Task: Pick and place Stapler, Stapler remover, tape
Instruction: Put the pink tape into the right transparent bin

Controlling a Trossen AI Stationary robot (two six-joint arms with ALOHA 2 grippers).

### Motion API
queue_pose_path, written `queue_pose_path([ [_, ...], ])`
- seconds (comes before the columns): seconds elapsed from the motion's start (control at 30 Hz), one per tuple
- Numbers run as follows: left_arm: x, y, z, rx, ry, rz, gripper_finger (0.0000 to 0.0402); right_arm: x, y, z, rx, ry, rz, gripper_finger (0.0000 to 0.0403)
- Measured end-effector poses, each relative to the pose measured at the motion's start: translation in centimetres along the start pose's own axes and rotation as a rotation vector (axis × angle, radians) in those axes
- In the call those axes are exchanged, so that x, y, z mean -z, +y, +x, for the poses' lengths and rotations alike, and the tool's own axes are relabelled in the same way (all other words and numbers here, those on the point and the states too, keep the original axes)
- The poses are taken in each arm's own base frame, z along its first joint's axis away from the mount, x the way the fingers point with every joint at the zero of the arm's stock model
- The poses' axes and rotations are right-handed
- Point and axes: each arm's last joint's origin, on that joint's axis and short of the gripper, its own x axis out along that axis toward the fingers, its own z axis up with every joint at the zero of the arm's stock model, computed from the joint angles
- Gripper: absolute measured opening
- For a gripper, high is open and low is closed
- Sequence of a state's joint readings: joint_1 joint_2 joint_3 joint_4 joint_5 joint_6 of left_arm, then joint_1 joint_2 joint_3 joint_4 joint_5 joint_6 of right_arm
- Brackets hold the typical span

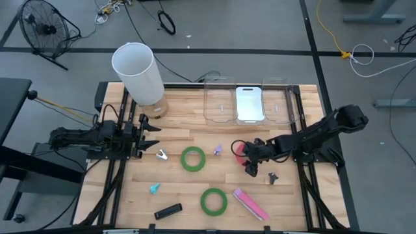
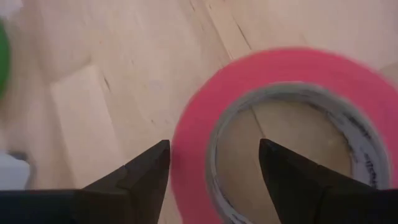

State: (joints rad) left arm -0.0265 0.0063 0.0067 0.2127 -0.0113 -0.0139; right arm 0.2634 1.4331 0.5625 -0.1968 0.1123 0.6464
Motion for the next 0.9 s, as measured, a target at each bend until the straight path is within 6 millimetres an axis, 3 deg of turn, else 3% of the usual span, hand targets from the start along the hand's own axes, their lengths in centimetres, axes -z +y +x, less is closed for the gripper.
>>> queue_pose_path([
  [0.23,0.0,0.0,0.0,0.000,0.000,0.000,0.0236,0.4,-0.1,1.7,0.062,0.025,-0.005,0.0231],
  [0.3,0.0,0.0,0.0,0.000,0.000,0.000,0.0236,0.4,-0.2,1.6,0.070,0.018,-0.001,0.0198],
  [0.43,0.0,0.0,0.0,0.000,0.000,0.000,0.0236,0.4,-0.3,1.3,0.075,0.021,0.007,0.0074],
  [0.47,0.0,0.0,0.0,0.000,0.000,0.000,0.0236,0.3,-0.3,1.2,0.071,0.019,0.001,0.0059],
  [0.67,0.0,0.0,0.0,0.000,0.000,0.000,0.0236,-0.7,0.3,0.0,0.014,-0.008,0.032,0.0064],
  [0.9,0.0,0.0,0.0,0.000,0.000,0.000,0.0236,-5.2,2.2,-4.9,0.042,-0.044,-0.104,0.0064],
])
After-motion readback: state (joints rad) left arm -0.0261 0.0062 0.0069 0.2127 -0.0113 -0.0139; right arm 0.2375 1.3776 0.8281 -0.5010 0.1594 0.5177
